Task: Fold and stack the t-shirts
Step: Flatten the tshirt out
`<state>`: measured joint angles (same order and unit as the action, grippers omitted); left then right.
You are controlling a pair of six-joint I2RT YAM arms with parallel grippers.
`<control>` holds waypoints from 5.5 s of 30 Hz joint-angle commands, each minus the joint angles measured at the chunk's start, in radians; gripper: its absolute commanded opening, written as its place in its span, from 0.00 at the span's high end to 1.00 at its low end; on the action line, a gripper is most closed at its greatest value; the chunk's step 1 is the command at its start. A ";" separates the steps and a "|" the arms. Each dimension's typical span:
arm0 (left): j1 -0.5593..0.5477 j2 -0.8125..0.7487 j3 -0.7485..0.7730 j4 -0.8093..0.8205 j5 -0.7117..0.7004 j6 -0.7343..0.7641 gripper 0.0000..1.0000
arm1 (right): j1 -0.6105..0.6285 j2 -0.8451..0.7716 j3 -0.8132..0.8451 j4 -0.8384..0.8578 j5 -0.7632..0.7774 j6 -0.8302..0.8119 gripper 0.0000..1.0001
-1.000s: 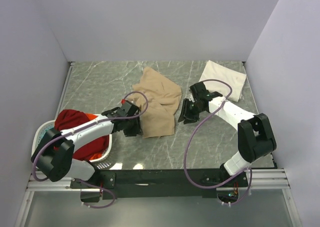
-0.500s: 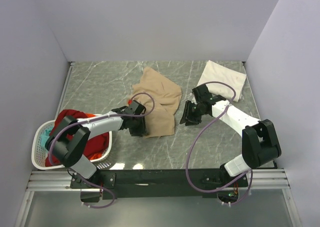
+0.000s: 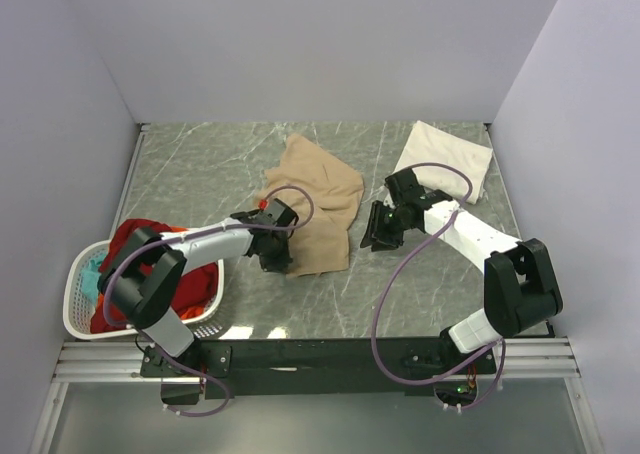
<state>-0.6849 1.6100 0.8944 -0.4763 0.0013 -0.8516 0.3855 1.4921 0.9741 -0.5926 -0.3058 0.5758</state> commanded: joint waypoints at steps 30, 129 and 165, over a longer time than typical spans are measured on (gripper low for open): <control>0.530 -0.657 0.298 -0.372 -0.029 0.049 1.00 | -0.013 0.396 0.384 0.034 0.132 0.038 0.55; 0.548 -0.786 0.048 -0.209 -0.198 -0.063 1.00 | -0.007 0.172 0.020 0.125 0.191 -0.122 0.66; 0.547 -0.805 0.023 -0.226 -0.202 -0.044 1.00 | 0.049 0.266 0.040 0.068 0.267 -0.129 0.68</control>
<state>-0.1425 0.8261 0.9218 -0.7208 -0.2024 -0.9047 0.4179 1.7184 1.0084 -0.4942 -0.0864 0.4515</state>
